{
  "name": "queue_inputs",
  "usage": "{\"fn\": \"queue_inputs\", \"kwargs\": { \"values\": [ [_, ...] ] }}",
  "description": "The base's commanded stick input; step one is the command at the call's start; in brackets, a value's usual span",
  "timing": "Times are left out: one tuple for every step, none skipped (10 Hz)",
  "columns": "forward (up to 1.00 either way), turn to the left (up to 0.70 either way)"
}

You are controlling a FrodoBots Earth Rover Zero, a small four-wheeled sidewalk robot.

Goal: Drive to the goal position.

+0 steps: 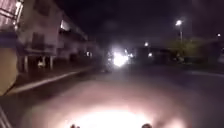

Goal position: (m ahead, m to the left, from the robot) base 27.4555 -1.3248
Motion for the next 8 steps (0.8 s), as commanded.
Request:
{"fn": "queue_inputs", "kwargs": {
  "values": [
    [1.0,0.0],
    [1.0,0.0],
    [1.0,0.0],
    [1.0,0.0],
    [1.0,0.0],
    [1.0,0.0],
    [1.0,0.0],
    [1.0,0.0]
  ]
}}
